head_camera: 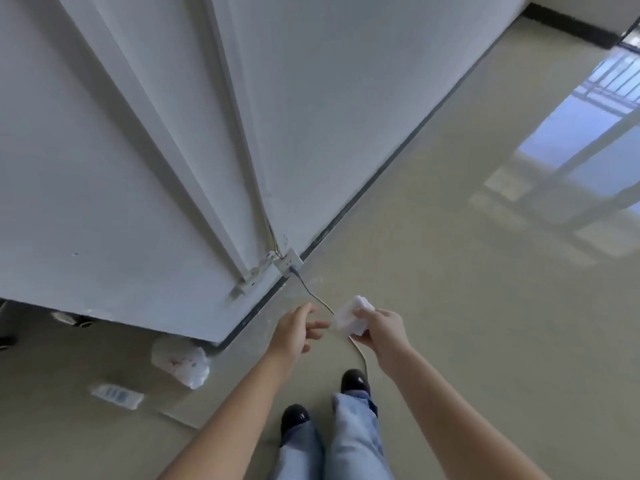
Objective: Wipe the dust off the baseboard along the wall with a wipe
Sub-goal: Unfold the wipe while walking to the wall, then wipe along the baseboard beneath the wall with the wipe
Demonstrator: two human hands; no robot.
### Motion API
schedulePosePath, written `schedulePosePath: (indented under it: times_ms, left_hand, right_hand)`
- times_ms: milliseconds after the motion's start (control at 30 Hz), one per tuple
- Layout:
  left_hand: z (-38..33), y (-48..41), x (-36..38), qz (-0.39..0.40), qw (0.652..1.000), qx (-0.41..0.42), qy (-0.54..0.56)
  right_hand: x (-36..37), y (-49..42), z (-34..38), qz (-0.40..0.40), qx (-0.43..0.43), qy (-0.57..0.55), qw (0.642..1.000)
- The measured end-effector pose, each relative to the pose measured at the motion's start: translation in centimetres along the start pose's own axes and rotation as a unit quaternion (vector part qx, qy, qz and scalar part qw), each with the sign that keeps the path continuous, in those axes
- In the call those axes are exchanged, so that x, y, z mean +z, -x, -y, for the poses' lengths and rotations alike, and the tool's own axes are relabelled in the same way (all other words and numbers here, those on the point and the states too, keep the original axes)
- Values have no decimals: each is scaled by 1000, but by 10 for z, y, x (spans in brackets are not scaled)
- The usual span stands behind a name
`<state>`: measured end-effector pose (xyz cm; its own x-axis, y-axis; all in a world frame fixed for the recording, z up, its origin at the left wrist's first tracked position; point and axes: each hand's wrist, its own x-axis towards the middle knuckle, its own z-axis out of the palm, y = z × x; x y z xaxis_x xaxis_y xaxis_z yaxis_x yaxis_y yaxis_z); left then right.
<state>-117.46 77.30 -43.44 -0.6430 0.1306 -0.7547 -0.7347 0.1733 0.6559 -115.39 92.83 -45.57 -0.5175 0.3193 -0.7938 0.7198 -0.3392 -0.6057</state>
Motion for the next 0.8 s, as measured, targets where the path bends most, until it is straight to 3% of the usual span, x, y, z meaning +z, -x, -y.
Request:
schedulePosePath:
  times_ms: [100,233,467,667,800]
  left_hand:
    - [33,-72,-23,-108,993,-7,-40]
    - [110,-174,-69,-217,972,-86,-25]
    - [269,-338,-153,-331,931,-152,-42]
    - [361,-440,-226,-457,885,-89,17]
    - [379,-462,-244,-445,895,-25,30]
  right_hand:
    - [24,-77,-9,29,11,70,997]
    - [62,-178,-56,53,38,141,988]
    - [154,-366,-181,166,18,259,951]
    - [247,-488,-318,292,23,338,894]
    - [297,-525,-395,359,71,332,869]
